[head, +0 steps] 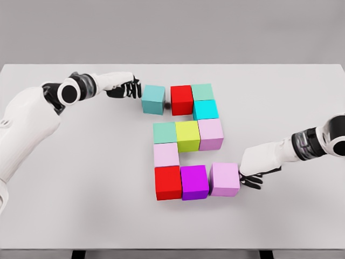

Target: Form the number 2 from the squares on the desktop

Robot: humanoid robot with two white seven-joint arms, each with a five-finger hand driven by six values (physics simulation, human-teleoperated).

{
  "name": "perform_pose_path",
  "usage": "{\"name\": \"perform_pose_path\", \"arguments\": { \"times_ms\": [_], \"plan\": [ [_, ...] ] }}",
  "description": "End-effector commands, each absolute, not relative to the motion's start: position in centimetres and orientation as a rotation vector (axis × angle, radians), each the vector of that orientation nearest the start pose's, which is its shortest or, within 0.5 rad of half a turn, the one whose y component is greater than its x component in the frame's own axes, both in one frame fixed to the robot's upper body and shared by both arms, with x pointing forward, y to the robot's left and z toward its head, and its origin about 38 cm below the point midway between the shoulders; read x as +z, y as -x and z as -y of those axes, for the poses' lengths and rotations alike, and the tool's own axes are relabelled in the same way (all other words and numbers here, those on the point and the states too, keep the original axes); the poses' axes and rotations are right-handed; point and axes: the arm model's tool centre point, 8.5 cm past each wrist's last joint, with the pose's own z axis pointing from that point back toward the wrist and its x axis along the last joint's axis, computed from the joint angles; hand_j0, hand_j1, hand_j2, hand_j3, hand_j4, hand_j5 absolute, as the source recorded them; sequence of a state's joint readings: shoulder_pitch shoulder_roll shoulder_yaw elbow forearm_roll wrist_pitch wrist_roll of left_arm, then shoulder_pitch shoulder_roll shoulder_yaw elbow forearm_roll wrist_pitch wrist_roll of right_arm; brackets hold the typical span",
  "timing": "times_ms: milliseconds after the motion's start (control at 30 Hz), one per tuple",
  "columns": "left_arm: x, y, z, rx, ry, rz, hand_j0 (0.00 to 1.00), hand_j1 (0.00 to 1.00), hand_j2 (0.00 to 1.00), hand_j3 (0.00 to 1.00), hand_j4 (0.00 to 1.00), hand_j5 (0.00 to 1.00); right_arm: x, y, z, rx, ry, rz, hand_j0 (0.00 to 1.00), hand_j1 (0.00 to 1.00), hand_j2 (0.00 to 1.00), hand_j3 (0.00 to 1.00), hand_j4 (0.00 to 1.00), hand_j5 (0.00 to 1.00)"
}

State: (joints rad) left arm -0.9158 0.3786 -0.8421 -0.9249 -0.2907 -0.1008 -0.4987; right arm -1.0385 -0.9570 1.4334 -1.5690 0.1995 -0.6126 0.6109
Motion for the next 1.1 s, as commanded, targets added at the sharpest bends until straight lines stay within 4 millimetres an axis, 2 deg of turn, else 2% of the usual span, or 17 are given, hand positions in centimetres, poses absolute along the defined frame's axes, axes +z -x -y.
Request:
{"name": "perform_pose_path", "arguments": {
  "times_ms": [0, 100, 200, 267, 333, 500, 900, 1067],
  "plan": [
    [15.9, -54.4, -20.8, -1.6, -0.291, 1.15, 0.38, 0.38, 0.38, 0.38, 0.38, 0.38, 15.6, -37.4, 26.3, -3.329, 0.156, -1.289, 0.1, 0.1, 0.1, 0.1, 0.1, 0.1],
    [15.5, -54.1, -20.7, -1.623, -0.268, 1.113, 0.35, 0.35, 0.35, 0.35, 0.35, 0.35, 15.6, -37.3, 26.1, -3.324, 0.159, -1.291, 0.1, 0.1, 0.1, 0.1, 0.1, 0.1],
    [15.5, -53.9, -22.2, -1.645, -0.283, 1.058, 0.35, 0.35, 0.35, 0.35, 0.35, 0.35, 15.7, -37.4, 26.1, -3.323, 0.157, -1.291, 0.1, 0.1, 0.1, 0.1, 0.1, 0.1],
    [15.9, -54.1, -23.1, -1.695, -0.361, 1.024, 0.35, 0.35, 0.35, 0.35, 0.35, 0.35, 15.7, -37.3, 26.1, -3.322, 0.158, -1.291, 0.1, 0.1, 0.1, 0.1, 0.1, 0.1],
    [16.5, -53.9, -22.4, -1.768, -0.437, 1.004, 0.35, 0.35, 0.35, 0.35, 0.35, 0.35, 15.7, -37.3, 26.0, -3.32, 0.159, -1.291, 0.1, 0.1, 0.1, 0.1, 0.1, 0.1],
    [17.2, -53.8, -21.5, -1.786, -0.432, 1.04, 0.36, 0.36, 0.36, 0.36, 0.36, 0.36, 15.6, -37.3, 25.5, -3.307, 0.169, -1.295, 0.1, 0.1, 0.1, 0.1, 0.1, 0.1],
    [17.1, -53.6, -20.4, -1.805, -0.42, 1.048, 0.35, 0.35, 0.35, 0.35, 0.35, 0.35, 15.7, -37.4, 25.3, -3.304, 0.169, -1.297, 0.1, 0.1, 0.1, 0.1, 0.1, 0.1],
    [17.3, -53.6, -20.3, -1.809, -0.421, 1.054, 0.35, 0.35, 0.35, 0.35, 0.35, 0.35, 15.7, -37.6, 25.9, -3.32, 0.151, -1.291, 0.1, 0.1, 0.1, 0.1, 0.1, 0.1]
  ]
}}
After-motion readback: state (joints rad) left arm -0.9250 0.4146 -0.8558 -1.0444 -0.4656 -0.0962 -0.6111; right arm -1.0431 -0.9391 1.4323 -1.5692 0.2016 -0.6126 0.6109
